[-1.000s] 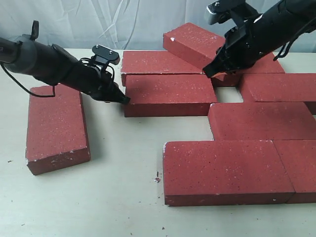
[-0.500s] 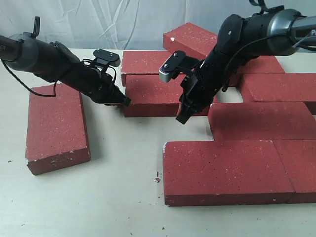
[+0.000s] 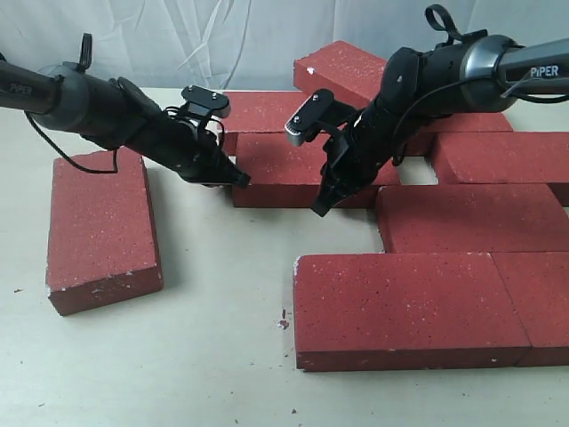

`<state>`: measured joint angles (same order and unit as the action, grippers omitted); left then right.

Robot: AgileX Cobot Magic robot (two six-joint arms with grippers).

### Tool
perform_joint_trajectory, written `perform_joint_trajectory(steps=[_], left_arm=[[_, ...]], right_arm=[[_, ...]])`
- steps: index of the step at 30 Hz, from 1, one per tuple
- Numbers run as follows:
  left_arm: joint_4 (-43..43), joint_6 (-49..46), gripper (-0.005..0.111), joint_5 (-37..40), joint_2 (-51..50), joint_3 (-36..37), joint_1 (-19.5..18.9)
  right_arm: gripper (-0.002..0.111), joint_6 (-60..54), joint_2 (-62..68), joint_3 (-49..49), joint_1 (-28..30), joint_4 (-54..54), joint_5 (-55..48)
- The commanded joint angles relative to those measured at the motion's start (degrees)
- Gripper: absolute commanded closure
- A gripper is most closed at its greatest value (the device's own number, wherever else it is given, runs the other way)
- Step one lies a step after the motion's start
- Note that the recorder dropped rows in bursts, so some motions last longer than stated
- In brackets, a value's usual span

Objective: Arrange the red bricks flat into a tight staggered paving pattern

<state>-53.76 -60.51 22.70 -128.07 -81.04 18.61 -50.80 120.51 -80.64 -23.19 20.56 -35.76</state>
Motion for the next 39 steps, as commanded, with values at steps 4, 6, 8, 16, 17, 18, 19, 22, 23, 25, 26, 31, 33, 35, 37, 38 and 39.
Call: perform_joint_trajectory(steps=[4, 6, 8, 16, 17, 18, 19, 22, 23, 25, 26, 31, 33, 35, 37, 38, 39], left_arm=[[-0.65, -0.03, 0.107, -0.33, -1.61, -1.26, 1.58], [-0.65, -0.03, 0.107, -0.76, -1.61, -1.26, 2.06], [-0.54, -0.03, 0.107, -0.75, -1.61, -1.26, 2.29], [-0.30, -0.03, 0.107, -0.97, -1.61, -2.28, 3.40], [-0.30, -0.03, 0.107, -0.79, -1.61, -2.57, 3.65], [-0.20, -0.03, 0.107, -0.67, -1.61, -2.81, 3.88], [-0.20, -0.03, 0.107, -0.67, -1.61, -2.97, 3.90], [-0.33, -0.03, 0.107, -0.67, -1.61, -3.09, 4.39], [-0.54, -0.03, 0.107, -0.67, -1.61, -3.09, 4.50], [-0.72, -0.03, 0.107, -0.78, -1.61, -3.09, 4.93], [-0.86, -0.03, 0.107, -1.11, -1.61, -3.09, 5.04], [-1.86, -0.03, 0.107, -3.04, -1.61, -3.09, 6.46], [-2.55, -0.03, 0.107, -3.51, -1.61, -3.09, 7.00], [-2.94, -0.03, 0.107, -4.17, -1.61, -3.09, 7.37], [-3.21, -0.03, 0.107, -5.14, -1.61, -3.09, 7.96], [-3.39, -0.03, 0.107, -5.53, -1.61, -3.09, 8.25], [-3.39, 0.07, 0.107, -6.11, -1.61, -3.09, 8.40]], right_arm=[[0.109, 2.90, -2.55, -0.24, 0.06, -3.09, -0.66], [0.109, 4.38, -4.24, -0.24, 0.06, -3.09, -2.89], [0.109, 4.89, -5.78, -0.24, 0.06, -4.23, -6.03], [0.109, 8.74, -9.47, -0.24, 1.26, -6.04, -11.05], [0.109, 9.75, -10.10, -0.24, 1.62, -5.93, -10.71], [0.109, 10.75, -10.63, -0.24, 2.15, -5.93, -10.36], [0.109, 12.14, -11.29, -0.24, 2.69, -6.04, -10.06], [0.109, 14.96, -13.44, 0.39, 4.96, -5.94, -9.43], [0.109, 15.30, -14.34, 1.07, 5.89, -5.94, -8.71], [0.109, 15.74, -16.19, 2.93, 7.85, -5.94, -6.55], [0.109, 15.91, -17.18, 3.82, 8.64, -5.94, -5.11], [0.109, 17.33, -21.78, 8.81, 13.35, -5.66, 1.85], [0.109, 17.45, -23.09, 9.78, 14.48, -5.57, 2.51], [0.109, 17.56, -24.08, 10.92, 15.20, -5.42, 3.98], [0.109, 17.56, -24.43, 11.63, 15.69, -5.42, 4.92], [0.109, 17.69, -24.43, 11.62, 15.69, -5.42, 4.92], [0.109, 17.69, -24.43, 11.62, 15.69, -5.42, 5.03]])
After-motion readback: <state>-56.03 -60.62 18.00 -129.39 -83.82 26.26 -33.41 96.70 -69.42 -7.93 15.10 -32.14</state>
